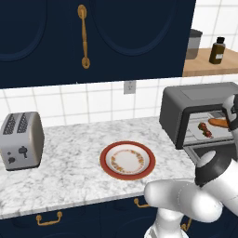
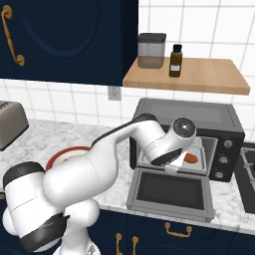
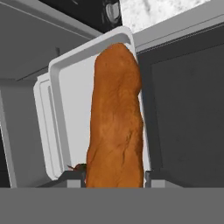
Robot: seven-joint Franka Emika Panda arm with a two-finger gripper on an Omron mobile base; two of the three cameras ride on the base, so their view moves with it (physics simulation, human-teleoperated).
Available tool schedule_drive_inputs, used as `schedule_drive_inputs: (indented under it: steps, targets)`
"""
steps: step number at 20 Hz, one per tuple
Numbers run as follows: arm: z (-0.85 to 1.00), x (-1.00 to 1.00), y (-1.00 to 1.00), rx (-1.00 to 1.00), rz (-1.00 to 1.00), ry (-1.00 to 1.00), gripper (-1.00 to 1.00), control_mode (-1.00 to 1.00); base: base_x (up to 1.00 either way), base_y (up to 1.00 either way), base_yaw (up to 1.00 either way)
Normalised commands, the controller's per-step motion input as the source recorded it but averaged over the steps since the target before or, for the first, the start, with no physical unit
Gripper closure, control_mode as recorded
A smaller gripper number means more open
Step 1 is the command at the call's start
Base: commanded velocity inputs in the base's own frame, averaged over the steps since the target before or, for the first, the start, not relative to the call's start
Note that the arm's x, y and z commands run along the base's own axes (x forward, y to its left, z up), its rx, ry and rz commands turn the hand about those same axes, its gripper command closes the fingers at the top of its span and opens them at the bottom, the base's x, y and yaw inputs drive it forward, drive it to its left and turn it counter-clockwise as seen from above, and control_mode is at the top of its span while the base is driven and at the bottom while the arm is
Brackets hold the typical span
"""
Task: Pick up the kebab skewer and baguette bread, and place them inside the toaster oven. Close the toaster oven door and start by setting the timer.
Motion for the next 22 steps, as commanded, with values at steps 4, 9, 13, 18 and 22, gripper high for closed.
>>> schedule_drive_inputs:
  steps: [4, 9, 13, 18, 22]
  targets:
    - [-0.15, 0.28, 0.00, 0.08, 0.00, 0.00, 1.00, -1.00, 0.00, 0.00, 0.00]
    - [-0.15, 0.23, 0.00, 0.03, 0.00, 0.00, 1.00, -1.00, 0.00, 0.00, 0.00]
    - [-0.14, 0.16, 0.00, 0.02, 0.00, 0.00, 1.00, -1.00, 0.00, 0.00, 0.00]
    - [-0.11, 0.12, -0.01, 0.03, 0.00, 0.00, 1.00, -1.00, 0.00, 0.00, 0.00]
    - [-0.09, 0.00, -0.02, 0.02, 0.00, 0.00, -1.00, -1.00, 0.00, 0.00, 0.00]
